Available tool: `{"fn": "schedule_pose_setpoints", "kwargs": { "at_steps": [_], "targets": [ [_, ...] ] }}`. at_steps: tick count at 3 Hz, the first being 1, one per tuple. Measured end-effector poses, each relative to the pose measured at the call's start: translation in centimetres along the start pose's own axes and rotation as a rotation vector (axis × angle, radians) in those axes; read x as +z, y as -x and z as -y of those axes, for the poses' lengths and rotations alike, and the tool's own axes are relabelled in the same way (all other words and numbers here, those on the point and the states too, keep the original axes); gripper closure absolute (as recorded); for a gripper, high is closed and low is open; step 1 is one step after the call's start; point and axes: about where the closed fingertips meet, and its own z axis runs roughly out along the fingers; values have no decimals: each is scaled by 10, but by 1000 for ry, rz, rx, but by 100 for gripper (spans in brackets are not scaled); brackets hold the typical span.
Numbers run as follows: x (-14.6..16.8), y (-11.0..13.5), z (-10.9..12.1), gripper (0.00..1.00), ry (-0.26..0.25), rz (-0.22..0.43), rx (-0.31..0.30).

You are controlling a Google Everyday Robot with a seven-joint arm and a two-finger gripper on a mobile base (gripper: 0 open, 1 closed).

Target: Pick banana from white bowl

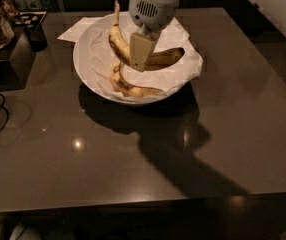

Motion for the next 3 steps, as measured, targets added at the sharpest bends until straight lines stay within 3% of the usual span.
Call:
{"fn": "schedule_pose_setpoints", "kwargs": {
  "at_steps": [1,3],
  "targets": [
    [0,3,2,100,-8,12,0],
    [-4,-11,-23,100,8,45,31]
  ]
}}
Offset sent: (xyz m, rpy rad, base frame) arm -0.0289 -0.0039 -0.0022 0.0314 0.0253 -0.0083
